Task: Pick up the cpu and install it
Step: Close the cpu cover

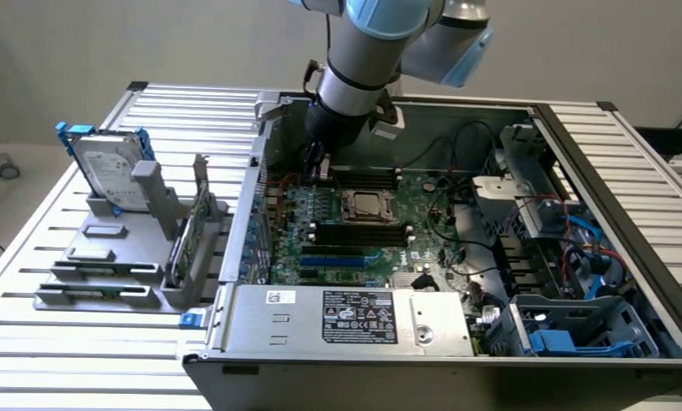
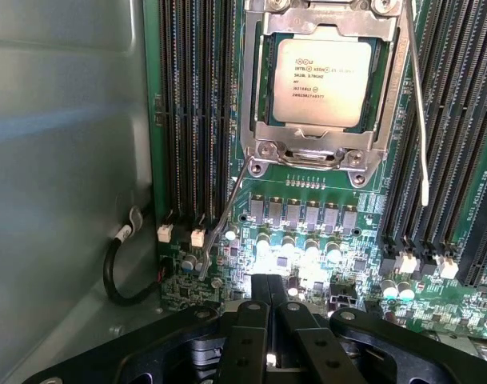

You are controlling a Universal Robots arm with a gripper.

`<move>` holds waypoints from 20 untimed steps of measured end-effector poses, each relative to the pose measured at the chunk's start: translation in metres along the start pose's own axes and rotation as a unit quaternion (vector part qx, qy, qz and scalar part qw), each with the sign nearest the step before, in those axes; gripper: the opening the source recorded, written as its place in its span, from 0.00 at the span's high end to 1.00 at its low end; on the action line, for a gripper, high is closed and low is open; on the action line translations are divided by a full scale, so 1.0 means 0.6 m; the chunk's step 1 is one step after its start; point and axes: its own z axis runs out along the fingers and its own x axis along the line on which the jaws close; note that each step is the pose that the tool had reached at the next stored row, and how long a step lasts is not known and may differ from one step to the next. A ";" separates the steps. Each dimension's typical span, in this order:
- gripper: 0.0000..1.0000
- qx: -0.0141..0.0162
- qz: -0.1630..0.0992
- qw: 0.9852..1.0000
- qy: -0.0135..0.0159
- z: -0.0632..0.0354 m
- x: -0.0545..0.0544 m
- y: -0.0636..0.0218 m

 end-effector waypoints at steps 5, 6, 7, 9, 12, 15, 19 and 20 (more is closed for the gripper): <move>0.89 0.000 0.000 1.000 0.000 0.000 0.000 0.000; 0.89 0.000 0.000 1.000 0.000 0.000 0.000 0.000; 0.89 0.000 0.000 1.000 0.000 0.000 0.000 0.000; 0.89 0.000 0.000 1.000 0.001 0.000 0.000 -0.001; 0.89 -0.001 0.003 1.000 0.005 -0.001 0.000 -0.005; 0.89 -0.003 0.014 1.000 0.010 -0.004 0.001 -0.007; 0.89 -0.008 0.043 0.999 0.018 -0.005 0.001 -0.007; 0.89 -0.009 0.050 0.998 0.020 -0.005 0.001 -0.007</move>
